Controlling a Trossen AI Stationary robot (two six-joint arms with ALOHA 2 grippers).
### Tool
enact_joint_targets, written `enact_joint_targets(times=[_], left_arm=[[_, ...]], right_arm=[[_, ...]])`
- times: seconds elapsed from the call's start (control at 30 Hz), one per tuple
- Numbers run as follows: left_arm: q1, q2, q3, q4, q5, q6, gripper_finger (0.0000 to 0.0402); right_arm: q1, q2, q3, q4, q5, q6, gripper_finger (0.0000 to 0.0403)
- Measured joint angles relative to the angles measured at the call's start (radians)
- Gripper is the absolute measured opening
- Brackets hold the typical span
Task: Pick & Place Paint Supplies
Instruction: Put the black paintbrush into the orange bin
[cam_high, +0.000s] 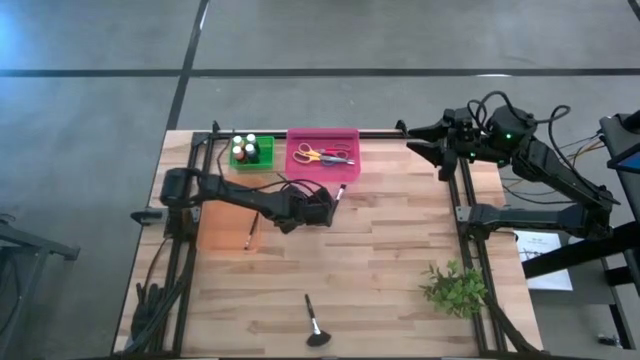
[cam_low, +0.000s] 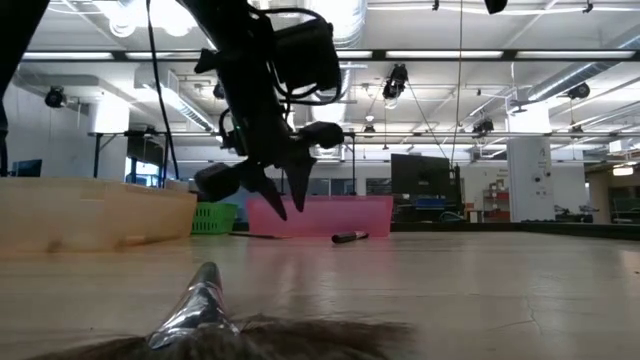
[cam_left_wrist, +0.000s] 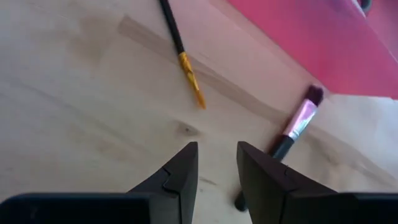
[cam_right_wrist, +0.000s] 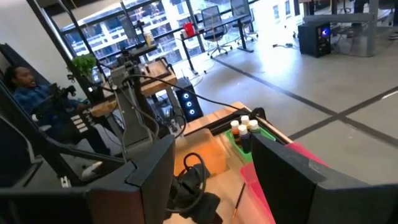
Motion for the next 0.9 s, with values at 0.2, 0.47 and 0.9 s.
enact_joint_targets(times=[0.2, 0.47, 0.9], left_arm=[[0.022, 0.044, 0.0, 0.086, 0.034, 0.068, 0.0119], [0.023, 0.087, 0.0, 0.111, 0.056, 0.012, 0.0119], [0.066, 0.088, 0.0, 0.05, 0.031, -0.115, 0.0119]], right_arm=[[0.0, -0.001, -0.004, -0.002, 0.001, 0.0, 0.0207], [0.0, -0.003, -0.009, -0.004, 0.001, -0.004, 0.0207], [0.0, -0.003, -0.012, -0.004, 0.001, -0.016, 0.0207]])
